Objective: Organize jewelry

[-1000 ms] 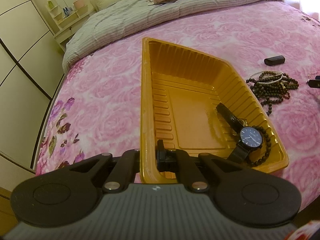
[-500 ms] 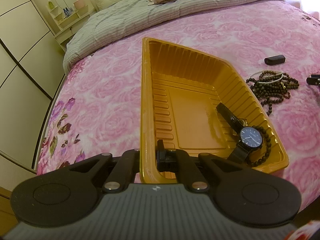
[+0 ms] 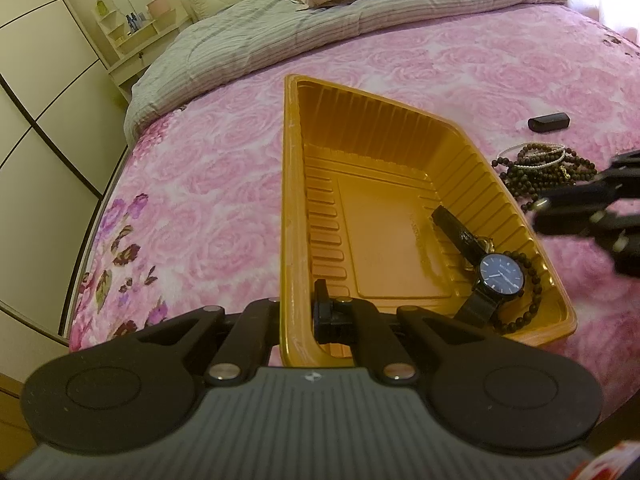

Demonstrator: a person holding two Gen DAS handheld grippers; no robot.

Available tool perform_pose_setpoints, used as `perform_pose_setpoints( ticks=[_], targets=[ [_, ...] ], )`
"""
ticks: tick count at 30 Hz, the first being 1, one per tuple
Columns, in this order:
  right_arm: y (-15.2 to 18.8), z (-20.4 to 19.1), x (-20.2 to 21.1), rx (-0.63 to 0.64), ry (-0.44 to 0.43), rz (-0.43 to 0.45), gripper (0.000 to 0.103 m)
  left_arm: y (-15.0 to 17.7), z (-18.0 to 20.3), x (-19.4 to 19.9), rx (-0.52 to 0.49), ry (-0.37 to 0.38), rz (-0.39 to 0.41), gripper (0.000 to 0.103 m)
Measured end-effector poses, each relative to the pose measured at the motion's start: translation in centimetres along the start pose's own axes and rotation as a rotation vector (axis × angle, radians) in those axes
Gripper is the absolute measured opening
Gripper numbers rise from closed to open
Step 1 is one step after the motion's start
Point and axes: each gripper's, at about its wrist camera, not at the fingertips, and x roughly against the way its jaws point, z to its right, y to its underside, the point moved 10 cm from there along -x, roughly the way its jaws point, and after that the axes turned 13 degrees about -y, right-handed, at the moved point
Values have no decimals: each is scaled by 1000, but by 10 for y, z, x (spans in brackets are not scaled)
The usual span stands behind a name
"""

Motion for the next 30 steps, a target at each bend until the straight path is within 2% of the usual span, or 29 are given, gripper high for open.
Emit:
perform_pose_setpoints(
  ticks=[3, 9, 11, 14, 17, 21, 26, 30],
  targets=[
    [-4, -12, -19, 30, -28, -13, 19, 1, 0, -1, -1, 3, 3, 2],
    [-5, -14, -38, -4, -69, -21, 21, 2, 0, -2, 6, 6, 4, 2],
    [-5, -10, -32, -19, -57, 3, 41, 2, 0, -2, 11, 7, 5, 2],
    [-2, 2, -13, -69, -32, 33, 44, 3, -1, -2, 11, 7, 7, 2],
    [5, 21, 11, -87, 48, 50, 44, 3, 0, -1, 8, 6, 11, 2],
    [24, 59, 46, -126, 210, 46, 44, 1, 0, -1, 5, 0, 24, 2],
    [62, 122, 97, -182, 466, 17, 44, 1, 1, 0, -2, 2, 20, 2],
    [84, 167, 134, -242, 585, 11, 44, 0, 1, 0, -10, 0, 13, 2]
  ],
)
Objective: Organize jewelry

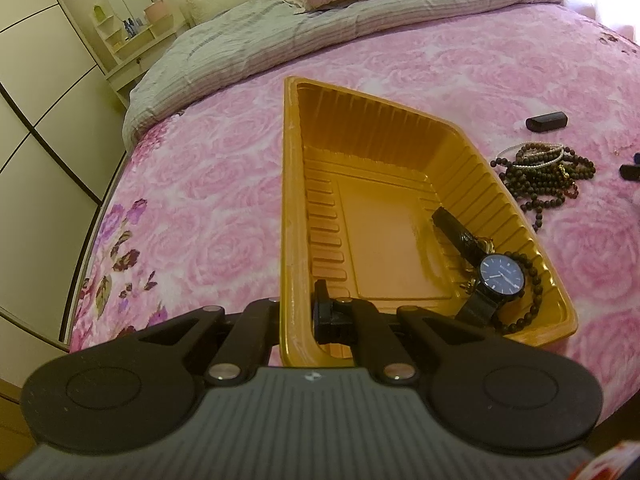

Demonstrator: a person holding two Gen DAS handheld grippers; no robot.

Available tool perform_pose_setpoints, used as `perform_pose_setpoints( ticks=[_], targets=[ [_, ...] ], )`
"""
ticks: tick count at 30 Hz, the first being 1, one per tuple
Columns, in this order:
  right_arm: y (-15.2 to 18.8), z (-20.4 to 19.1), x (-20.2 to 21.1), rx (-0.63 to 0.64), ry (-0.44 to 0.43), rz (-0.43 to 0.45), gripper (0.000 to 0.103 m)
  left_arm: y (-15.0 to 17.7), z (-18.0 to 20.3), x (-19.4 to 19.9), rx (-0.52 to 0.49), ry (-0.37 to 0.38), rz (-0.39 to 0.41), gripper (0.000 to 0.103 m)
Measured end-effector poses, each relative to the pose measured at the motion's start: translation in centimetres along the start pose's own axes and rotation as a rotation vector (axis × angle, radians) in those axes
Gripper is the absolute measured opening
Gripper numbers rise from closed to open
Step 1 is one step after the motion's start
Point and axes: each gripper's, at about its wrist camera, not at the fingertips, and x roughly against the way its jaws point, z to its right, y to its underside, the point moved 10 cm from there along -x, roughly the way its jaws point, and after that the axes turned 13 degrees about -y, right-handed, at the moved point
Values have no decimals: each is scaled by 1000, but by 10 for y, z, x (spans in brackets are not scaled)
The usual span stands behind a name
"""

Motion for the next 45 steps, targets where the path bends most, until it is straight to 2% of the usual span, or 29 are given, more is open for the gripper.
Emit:
perform_pose_setpoints(
  ticks=[4, 9, 15, 17, 22, 25, 30, 35, 39, 45],
  targets=[
    [-3, 33, -11, 5, 35, -19, 44, -2, 0, 0, -7, -4, -4, 2],
    [-3, 38, -30, 62, 36, -59, 43, -3, 1, 0, -12, -10, -11, 2],
    [-3, 35, -37, 90, 37, -57, 24, -3, 1, 0, -13, -13, -11, 2],
    [-3, 35, -37, 92, 40, -52, 8, -3, 2, 0, -13, -11, -11, 2],
    [-13, 21, -25, 114, 32, -19, 6, -3, 2, 1, -11, -10, -13, 2],
    [-24, -13, -12, 112, -62, 0, 6, -3, 1, 1, -11, -9, -13, 2],
    [-41, -107, 2, 126, -339, 23, 6, -3, 1, 1, -10, -9, -13, 2],
    [-45, -188, -1, 200, -515, 10, 6, -1, 1, 0, -8, -5, -12, 2],
    [-39, -227, -9, 217, -593, -16, 6, -1, 1, -1, -7, -3, -12, 2],
    [-38, -255, -29, 237, -625, -46, 6, -1, 0, -2, -5, -2, -12, 2]
  ],
)
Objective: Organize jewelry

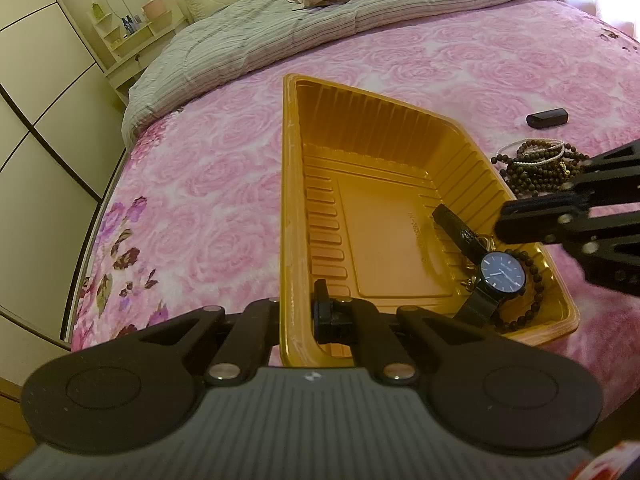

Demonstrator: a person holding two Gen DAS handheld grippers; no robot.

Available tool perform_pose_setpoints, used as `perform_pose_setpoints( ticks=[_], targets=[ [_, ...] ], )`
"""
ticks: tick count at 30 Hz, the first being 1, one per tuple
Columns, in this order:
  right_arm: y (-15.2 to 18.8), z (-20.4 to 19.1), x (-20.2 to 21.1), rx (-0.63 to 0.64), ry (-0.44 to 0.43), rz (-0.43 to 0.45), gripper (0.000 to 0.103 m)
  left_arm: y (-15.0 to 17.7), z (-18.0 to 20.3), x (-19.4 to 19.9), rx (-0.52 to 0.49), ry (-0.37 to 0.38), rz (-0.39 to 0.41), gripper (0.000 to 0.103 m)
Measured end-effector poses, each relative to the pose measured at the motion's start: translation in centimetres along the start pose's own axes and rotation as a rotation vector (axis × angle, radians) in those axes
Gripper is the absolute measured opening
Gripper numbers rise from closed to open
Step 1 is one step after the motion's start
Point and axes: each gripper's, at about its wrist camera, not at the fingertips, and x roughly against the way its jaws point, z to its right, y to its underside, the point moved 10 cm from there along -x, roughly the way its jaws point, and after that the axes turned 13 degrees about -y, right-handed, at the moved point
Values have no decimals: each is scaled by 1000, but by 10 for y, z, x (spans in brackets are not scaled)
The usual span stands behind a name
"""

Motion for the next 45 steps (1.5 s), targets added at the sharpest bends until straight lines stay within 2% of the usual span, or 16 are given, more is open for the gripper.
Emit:
perform_pose_setpoints(
  ticks=[6, 7, 8, 10, 15, 21, 25, 29, 32, 38, 42, 45],
  targets=[
    [2, 0, -7, -10, -27, -11, 9, 0, 0, 0, 4, 3, 1, 2],
    [2, 0, -4, -17, -25, 0, 20, 0, 0, 0, 5, 3, 1, 2],
    [2, 1, 3, -22, -25, 16, 41, 1, 0, 0, 5, 3, 1, 2],
    [2, 7, 18, -40, -7, 60, 58, 1, 0, -1, 8, 4, 1, 2],
    [23, 40, 58, -104, 121, 79, 58, 3, 0, 0, 14, 5, 3, 2],
    [68, 106, 109, -211, 359, 56, 58, 4, -1, 0, 24, 4, 0, 2],
    [79, 137, 127, -230, 431, 42, 58, 4, -1, 0, 30, 3, -3, 2],
    [75, 156, 132, -208, 451, 42, 57, 5, -1, 1, 30, 1, -7, 2],
    [66, 155, 127, -180, 414, 33, 41, 5, -1, 1, 33, -2, -11, 2],
    [61, 142, 92, -129, 341, -26, 28, 5, -1, 1, 31, -6, -12, 2],
    [66, 149, 70, -118, 368, -56, 20, 5, -1, 2, 29, -5, -11, 2],
    [67, 155, 62, -116, 390, -56, 19, 5, -1, 2, 29, -5, -12, 2]
  ],
)
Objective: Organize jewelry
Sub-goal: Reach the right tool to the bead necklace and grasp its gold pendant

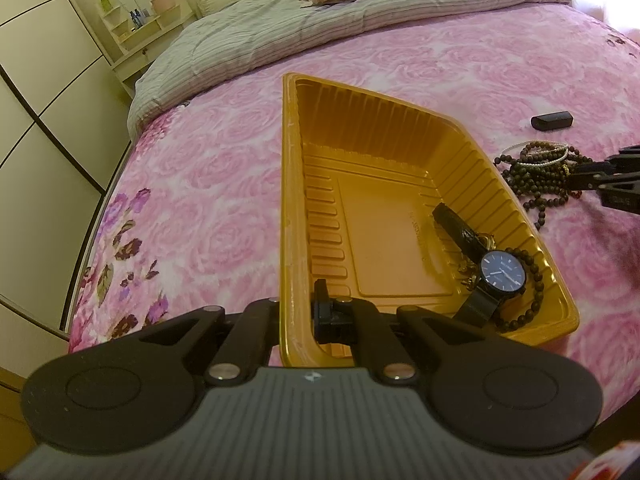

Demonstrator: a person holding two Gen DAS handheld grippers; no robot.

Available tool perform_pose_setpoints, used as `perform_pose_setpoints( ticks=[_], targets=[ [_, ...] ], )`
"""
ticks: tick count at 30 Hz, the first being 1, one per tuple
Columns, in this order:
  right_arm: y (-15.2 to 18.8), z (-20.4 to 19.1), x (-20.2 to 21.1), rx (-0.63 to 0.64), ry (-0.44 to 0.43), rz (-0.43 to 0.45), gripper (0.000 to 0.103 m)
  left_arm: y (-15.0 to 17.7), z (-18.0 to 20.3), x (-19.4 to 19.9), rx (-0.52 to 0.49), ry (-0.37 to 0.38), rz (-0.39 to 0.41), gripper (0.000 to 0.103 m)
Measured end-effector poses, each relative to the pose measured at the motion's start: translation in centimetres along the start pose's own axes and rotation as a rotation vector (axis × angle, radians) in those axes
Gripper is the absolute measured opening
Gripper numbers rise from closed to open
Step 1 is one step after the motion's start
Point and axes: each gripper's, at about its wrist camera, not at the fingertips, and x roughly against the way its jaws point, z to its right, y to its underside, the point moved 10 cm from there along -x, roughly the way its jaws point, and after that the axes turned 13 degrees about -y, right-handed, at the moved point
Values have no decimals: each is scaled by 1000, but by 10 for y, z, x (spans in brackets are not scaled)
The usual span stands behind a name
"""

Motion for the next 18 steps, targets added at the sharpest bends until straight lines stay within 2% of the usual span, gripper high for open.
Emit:
perform_pose_setpoints(
  ticks=[2, 4, 6, 18],
  targets=[
    [-2, -1, -3, 14, 2, -2, 18, 0, 0, 0, 0, 0, 0, 2],
    [-3, 0, -3, 22, 11, -13, 8, 0, 0, 0, 0, 0, 1, 2],
    [-2, 0, 1, 4, 9, -16, 3, 0, 0, 0, 0, 0, 1, 2],
    [-4, 1, 74, -31, 32, 49, 3, 0, 0, 0, -1, 0, 4, 2]
  ],
)
